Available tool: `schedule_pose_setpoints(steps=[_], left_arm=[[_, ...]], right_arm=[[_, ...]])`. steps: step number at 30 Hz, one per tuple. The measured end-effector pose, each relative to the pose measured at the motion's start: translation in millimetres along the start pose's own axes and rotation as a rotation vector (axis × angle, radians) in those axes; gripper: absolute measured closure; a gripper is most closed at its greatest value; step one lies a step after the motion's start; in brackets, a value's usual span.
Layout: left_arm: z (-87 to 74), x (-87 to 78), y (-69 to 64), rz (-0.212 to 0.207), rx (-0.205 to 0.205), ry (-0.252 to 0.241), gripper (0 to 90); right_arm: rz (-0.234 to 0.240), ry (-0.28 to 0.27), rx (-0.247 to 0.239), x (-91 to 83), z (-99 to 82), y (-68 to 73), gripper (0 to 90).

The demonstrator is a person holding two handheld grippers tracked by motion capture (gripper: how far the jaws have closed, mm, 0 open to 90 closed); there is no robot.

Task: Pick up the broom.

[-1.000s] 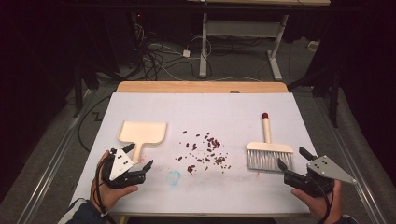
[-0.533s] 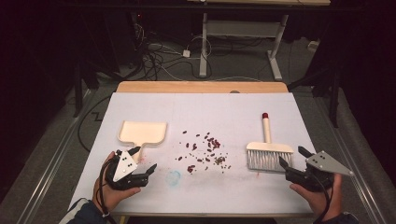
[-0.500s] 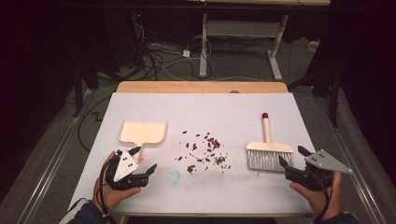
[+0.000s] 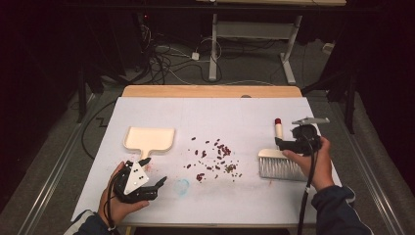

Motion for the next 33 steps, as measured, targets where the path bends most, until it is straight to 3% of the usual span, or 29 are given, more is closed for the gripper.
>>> schedule_pose_setpoints(steps=[5,8,10,11,13,15,19,23,26,29,31,33], left_arm=[[0.7,0.9,-0.9,-0.005,-0.001,0.002,22.9],[1.4,2.3,-3.0,-0.011,0.008,0.008,22.9],[1.7,2.5,-3.8,-0.014,0.006,0.007,22.9],[1.3,2.5,-5.7,-0.015,-0.016,0.016,22.9],[1.1,2.0,-7.7,-0.022,-0.018,0.018,22.8],[0.0,0.1,-12.3,-0.026,0.012,0.023,22.8],[-1.4,-0.6,-11.7,-0.033,0.003,0.019,22.7],[-4.8,4.1,-10.6,-0.038,0.005,0.043,22.7],[-6.8,6.3,-11.2,-0.039,0.022,0.057,22.7],[-8.1,6.3,-10.0,-0.025,0.031,0.066,22.7],[-10.5,7.4,-9.1,-0.002,0.056,0.087,22.7],[-11.9,7.3,-7.9,0.003,0.053,0.096,22.7]], right_arm=[[-0.064,0.203,0.037,48.5,0.6,-10.4,36.2],[-0.085,0.279,0.081,69.0,-5.9,-16.3,38.6],[-0.094,0.262,0.133,71.5,-3.3,-20.3,47.4],[-0.107,0.259,0.152,71.5,-2.9,-21.2,51.2],[-0.112,0.251,0.163,70.9,-2.8,-17.7,62.9],[-0.138,0.266,0.15,71.6,-1.2,-13.2,64.7],[-0.155,0.302,0.156,74.5,3.7,-8.5,69.4],[-0.175,0.291,0.192,74.4,3.2,-6.9,70.4],[-0.184,0.287,0.192,74.4,3.5,-6.3,70.5],[-0.155,0.241,0.218,70.7,2.5,-10.2,70.4],[-0.154,0.193,0.189,65.1,1.9,-11.5,70.5],[-0.131,0.141,0.177,58.7,-0.1,-11.0,70.5]])
Point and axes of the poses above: each handheld gripper's, and its own axes: x roughly forward along the jaws, z roughly out of its top, y roughly to its left, the point moved 6 cm from there along x, roughly forward along the jaws
